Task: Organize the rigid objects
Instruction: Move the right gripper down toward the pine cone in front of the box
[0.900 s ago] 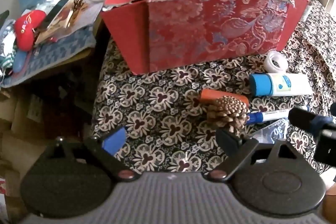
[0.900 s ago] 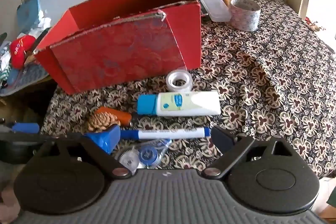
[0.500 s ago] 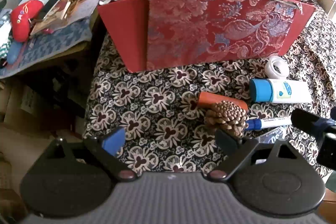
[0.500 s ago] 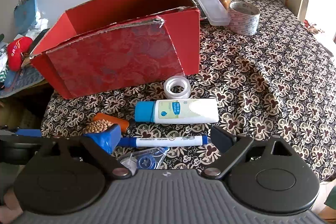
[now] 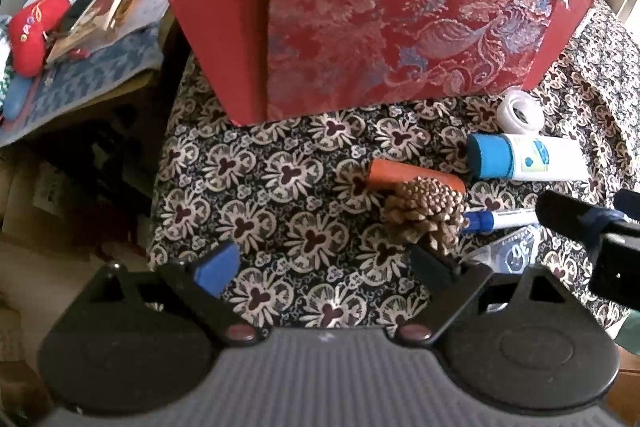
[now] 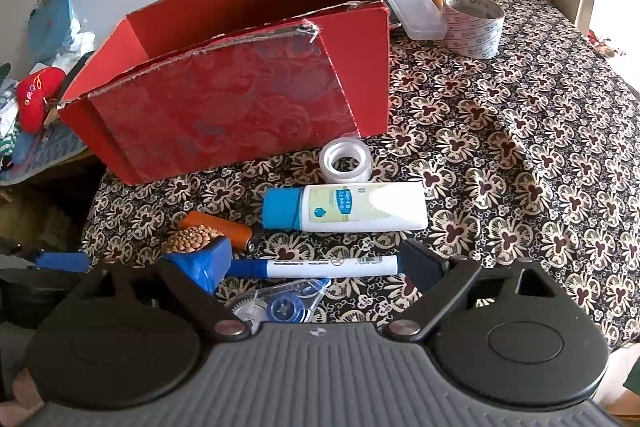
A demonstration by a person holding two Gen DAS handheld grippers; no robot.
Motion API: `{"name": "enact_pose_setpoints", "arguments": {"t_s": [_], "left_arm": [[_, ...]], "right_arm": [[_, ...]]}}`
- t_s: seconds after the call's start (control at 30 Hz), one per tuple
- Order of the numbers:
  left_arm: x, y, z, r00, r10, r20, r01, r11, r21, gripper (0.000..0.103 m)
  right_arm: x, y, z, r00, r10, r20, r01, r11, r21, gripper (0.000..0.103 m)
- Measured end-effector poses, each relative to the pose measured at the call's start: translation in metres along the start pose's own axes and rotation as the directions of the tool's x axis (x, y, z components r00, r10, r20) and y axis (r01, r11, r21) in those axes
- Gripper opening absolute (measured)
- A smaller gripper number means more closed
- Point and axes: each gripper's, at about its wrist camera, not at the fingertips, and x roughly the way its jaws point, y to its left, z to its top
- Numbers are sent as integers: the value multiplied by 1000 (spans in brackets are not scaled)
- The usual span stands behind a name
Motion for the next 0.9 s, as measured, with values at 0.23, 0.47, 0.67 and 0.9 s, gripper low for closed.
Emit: {"name": "enact_pose_setpoints", "arguments": {"t_s": [0.23, 0.47, 0.67, 0.9], "left_arm": [[-6, 8, 0, 997, -72, -12, 71, 997, -42, 92], [-14, 14, -6, 999, -17, 30, 18, 998, -53, 92], [-15, 17, -12, 999, -3, 34, 6, 997, -71, 92], [-12, 12, -21, 1000, 0, 22, 1, 999, -51, 92]], "right_arm": [[-2, 5, 1, 999, -46, 6, 46, 998, -42, 77], [-5, 10, 1, 999, -38, 22, 40, 997, -61, 76], [-6, 10, -4, 999, -19, 31, 21, 998, -52, 76], [-5, 4, -14, 1000, -21, 6, 21, 999, -26, 75]]}}
